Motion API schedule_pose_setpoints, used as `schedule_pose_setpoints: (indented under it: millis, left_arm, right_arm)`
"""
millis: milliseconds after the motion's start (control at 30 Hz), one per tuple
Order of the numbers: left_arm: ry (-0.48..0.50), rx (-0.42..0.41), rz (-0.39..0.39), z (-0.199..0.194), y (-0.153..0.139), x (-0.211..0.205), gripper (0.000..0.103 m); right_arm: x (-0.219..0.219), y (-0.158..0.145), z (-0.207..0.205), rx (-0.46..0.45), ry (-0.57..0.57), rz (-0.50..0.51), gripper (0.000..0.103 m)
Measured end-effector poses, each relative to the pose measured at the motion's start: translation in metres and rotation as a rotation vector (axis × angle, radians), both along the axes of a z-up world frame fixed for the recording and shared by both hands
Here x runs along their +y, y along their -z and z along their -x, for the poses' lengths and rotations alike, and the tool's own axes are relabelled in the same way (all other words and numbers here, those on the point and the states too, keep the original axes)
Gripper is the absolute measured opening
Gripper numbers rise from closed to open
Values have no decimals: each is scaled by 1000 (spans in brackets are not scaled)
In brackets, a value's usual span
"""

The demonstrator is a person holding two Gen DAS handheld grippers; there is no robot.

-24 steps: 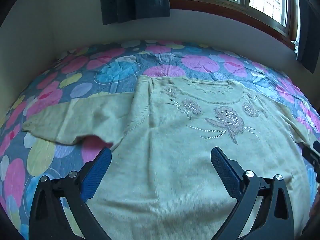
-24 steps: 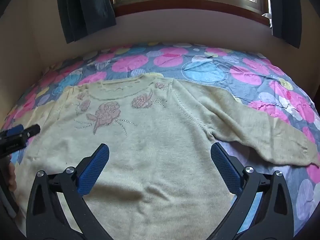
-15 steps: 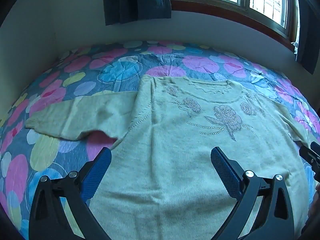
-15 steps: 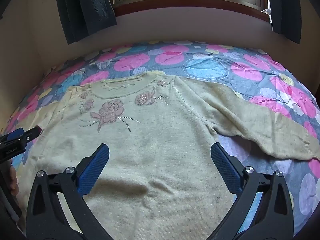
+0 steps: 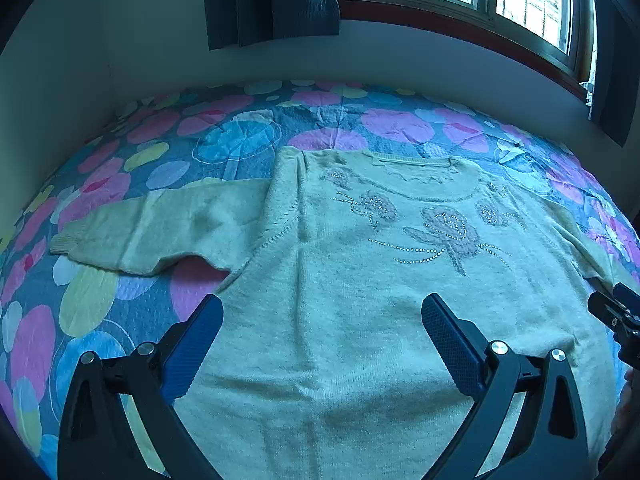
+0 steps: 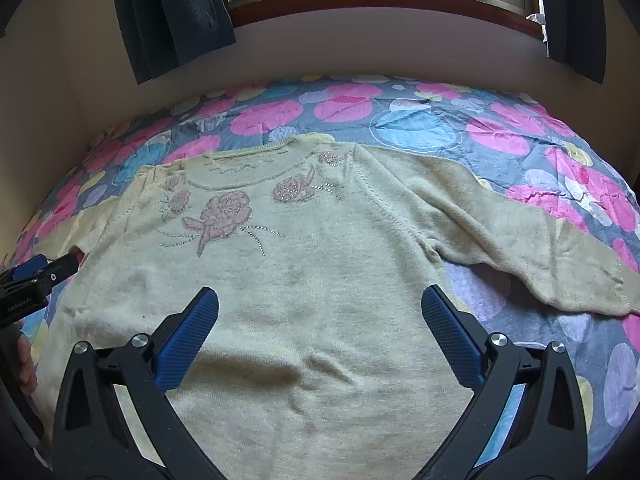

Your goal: Fold small clothes

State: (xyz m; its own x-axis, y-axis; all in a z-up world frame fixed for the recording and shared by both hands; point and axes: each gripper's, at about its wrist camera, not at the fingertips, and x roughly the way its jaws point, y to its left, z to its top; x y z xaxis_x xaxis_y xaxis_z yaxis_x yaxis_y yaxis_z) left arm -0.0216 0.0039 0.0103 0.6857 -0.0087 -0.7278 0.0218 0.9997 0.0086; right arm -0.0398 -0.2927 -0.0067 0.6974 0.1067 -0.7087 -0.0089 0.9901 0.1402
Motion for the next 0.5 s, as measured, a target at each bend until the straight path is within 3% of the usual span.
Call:
schedule_pose_setpoints:
  millis: [500]
  left_arm:
    - [3,-1,11,1,4,-2,99]
  right_arm:
    - [2,3,0,8,-4,-1,101]
